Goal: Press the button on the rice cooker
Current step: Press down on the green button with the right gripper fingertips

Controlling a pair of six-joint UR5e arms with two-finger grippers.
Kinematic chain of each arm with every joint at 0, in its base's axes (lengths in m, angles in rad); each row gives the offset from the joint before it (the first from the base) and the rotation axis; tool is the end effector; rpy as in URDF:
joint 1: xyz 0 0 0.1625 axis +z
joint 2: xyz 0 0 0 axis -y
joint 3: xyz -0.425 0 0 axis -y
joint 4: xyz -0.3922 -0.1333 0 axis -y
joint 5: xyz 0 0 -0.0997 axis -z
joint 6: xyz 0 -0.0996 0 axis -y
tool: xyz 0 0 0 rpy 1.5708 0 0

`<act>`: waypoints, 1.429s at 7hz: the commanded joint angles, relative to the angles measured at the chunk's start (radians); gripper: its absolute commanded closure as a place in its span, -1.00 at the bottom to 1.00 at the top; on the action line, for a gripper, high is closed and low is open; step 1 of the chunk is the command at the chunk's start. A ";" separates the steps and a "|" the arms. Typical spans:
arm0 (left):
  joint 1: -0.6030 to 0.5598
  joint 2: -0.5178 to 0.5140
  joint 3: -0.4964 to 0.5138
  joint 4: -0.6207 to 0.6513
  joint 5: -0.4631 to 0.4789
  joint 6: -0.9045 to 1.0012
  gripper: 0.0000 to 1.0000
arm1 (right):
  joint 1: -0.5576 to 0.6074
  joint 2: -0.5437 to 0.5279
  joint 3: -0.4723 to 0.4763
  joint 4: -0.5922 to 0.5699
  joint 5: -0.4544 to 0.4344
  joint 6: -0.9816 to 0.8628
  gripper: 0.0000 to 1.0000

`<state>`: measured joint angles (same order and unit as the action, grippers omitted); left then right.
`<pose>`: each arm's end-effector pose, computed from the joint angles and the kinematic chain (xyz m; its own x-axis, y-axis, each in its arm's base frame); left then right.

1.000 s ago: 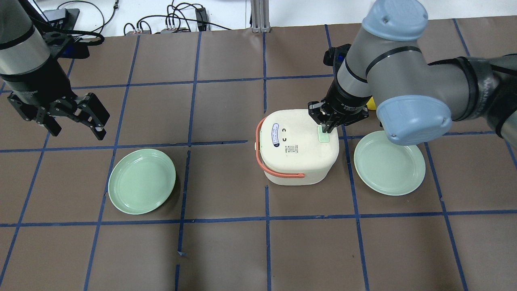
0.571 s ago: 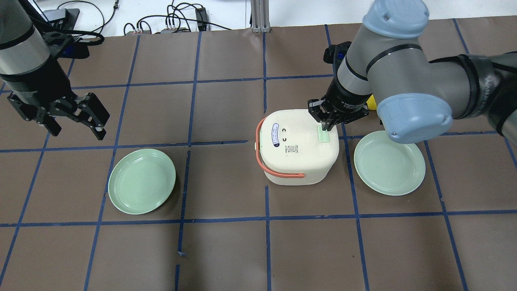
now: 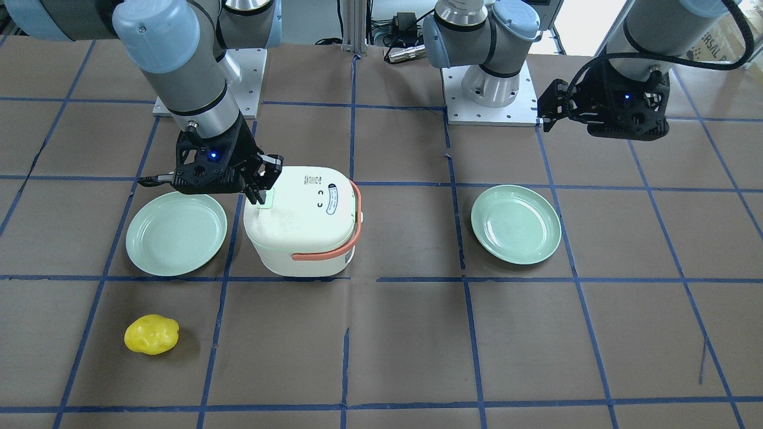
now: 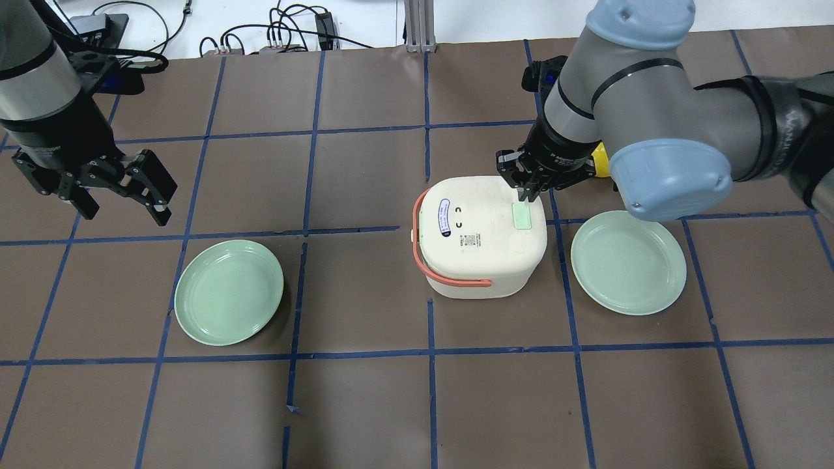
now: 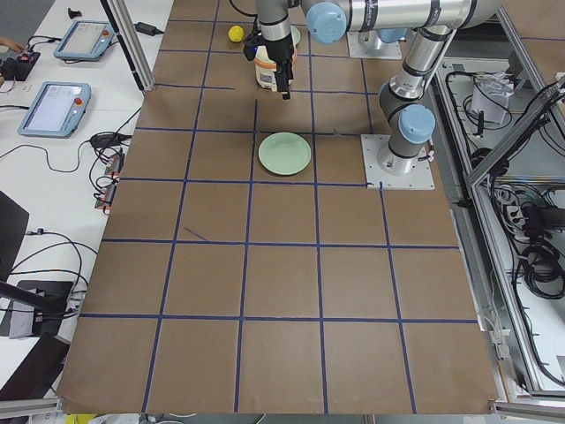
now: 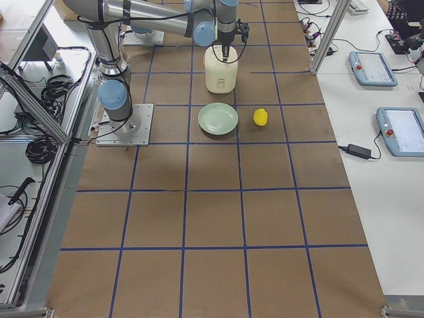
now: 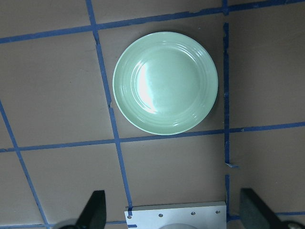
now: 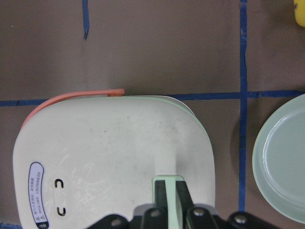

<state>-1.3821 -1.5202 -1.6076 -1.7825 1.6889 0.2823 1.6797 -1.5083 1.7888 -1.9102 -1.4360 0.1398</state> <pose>-0.0352 -0.4638 0.4758 -0.9922 0.1112 -0.0562 0.0963 0.9705 0.2210 0.2011 -0.4898 0.3854 -0.9897 0.0238 -0.1410 0.0297 0.9988 -0.0396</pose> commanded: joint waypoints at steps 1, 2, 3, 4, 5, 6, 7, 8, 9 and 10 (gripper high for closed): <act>0.000 0.000 0.000 0.000 0.000 0.000 -1.00 | 0.000 0.003 -0.008 0.002 -0.001 0.000 0.57; 0.000 0.000 0.000 0.000 0.000 0.000 -1.00 | 0.000 0.003 -0.015 0.006 0.000 0.000 0.57; 0.000 0.000 0.000 0.000 0.000 0.000 -1.00 | 0.000 0.006 -0.022 0.006 0.000 0.000 0.57; 0.000 0.000 0.000 0.000 0.000 0.000 -1.00 | 0.000 0.007 -0.020 0.008 0.000 0.000 0.56; 0.000 0.000 0.000 0.000 0.000 0.000 -1.00 | 0.000 0.007 -0.006 0.008 0.002 0.000 0.60; 0.000 0.000 0.000 0.000 0.000 0.000 -1.00 | 0.003 0.008 0.001 0.008 0.002 0.000 0.62; 0.000 0.000 0.000 0.000 0.000 0.000 -1.00 | 0.011 0.008 0.017 0.007 0.002 0.001 0.66; 0.000 0.000 0.000 0.000 0.000 0.000 -1.00 | 0.015 0.007 0.035 0.002 0.002 0.003 0.73; 0.000 0.000 0.000 0.000 0.000 0.000 -1.00 | 0.015 0.007 0.044 -0.001 0.003 0.004 0.75; 0.000 0.000 0.000 0.000 0.000 0.000 -1.00 | 0.015 0.008 0.046 -0.001 0.002 0.003 0.76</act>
<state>-1.3821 -1.5202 -1.6076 -1.7825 1.6889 0.2823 1.6942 -1.5012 1.8279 -1.9098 -1.4336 0.1430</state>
